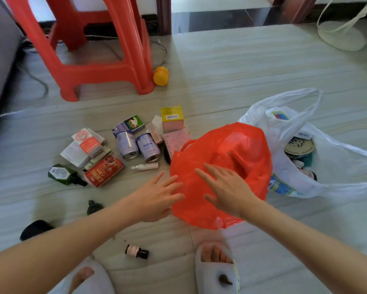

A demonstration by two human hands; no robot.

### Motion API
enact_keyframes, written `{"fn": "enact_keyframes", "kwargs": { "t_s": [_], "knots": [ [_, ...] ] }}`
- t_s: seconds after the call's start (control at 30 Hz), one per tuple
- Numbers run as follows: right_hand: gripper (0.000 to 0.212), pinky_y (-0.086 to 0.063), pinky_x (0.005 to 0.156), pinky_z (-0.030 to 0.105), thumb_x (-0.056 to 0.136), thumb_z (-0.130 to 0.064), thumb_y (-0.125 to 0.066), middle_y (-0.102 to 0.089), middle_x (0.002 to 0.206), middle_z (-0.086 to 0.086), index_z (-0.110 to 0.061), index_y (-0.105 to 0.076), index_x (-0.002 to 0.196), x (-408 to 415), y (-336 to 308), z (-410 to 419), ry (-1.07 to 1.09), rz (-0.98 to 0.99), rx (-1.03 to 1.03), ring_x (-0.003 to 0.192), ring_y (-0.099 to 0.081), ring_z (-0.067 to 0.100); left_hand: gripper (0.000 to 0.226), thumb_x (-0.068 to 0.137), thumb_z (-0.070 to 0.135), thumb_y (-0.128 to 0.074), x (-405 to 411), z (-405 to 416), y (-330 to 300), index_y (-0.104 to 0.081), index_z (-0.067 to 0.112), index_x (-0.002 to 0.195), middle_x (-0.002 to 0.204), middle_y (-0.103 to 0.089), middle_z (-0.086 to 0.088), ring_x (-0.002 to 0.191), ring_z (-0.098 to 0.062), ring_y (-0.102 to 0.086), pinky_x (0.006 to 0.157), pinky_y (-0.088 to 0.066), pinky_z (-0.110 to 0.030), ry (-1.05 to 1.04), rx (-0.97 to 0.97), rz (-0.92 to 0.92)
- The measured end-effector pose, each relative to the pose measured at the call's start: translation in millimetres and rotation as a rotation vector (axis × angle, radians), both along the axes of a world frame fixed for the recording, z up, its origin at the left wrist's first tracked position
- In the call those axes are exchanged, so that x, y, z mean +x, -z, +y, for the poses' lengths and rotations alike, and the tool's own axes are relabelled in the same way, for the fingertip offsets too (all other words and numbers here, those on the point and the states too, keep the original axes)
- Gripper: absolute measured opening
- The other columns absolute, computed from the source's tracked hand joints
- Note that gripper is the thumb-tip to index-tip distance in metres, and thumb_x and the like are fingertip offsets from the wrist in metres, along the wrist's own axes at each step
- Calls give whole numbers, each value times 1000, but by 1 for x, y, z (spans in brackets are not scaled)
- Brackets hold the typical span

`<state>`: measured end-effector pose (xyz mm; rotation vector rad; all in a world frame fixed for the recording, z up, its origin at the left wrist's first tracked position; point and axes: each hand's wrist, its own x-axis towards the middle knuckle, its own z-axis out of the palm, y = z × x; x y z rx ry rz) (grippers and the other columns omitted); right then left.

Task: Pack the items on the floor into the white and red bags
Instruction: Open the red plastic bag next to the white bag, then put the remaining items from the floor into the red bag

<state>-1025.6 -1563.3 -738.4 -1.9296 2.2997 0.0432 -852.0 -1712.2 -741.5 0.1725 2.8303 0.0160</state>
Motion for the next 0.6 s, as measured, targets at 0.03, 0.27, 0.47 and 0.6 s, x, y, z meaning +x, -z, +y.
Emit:
{"fn": "enact_keyframes", "kwargs": {
  "t_s": [0.03, 0.27, 0.47, 0.6],
  "knots": [
    [84, -56, 78, 38, 53, -47, -82, -63, 122, 10, -21, -52, 127, 10, -9, -4, -40, 8, -25, 102, -66, 27, 58, 74, 42, -67, 3, -7, -14, -51, 24, 127, 137, -49, -8, 130, -29, -43, 102, -36, -55, -32, -32, 0],
    [77, -54, 77, 36, 56, -43, -81, -64, 115, 9, -17, -56, 124, 60, -70, -71, -255, 46, -63, 95, -66, 28, 71, 56, 38, -82, 80, -50, -76, -54, 20, 119, 123, -61, -11, 115, -31, -57, 90, -48, -50, -235, -161, 207],
    [50, -41, 90, 38, 91, -39, -48, -42, 132, 7, -17, -36, 135, 144, -4, -105, -116, -193, 253, 123, -42, 28, 75, 49, 29, -87, 178, -42, 2, -52, 21, 115, 118, -64, -11, 108, -31, -62, 82, -52, -46, -588, -13, 168],
    [49, -42, 91, 37, 90, -40, -51, -45, 127, 8, -15, -41, 131, 190, 67, -90, 78, -425, 399, 120, -43, 27, 65, 70, 14, -75, 192, -22, 70, -50, 13, 130, 137, -47, -19, 128, -39, -43, 97, -41, -51, -777, 185, 42]
  ]
}}
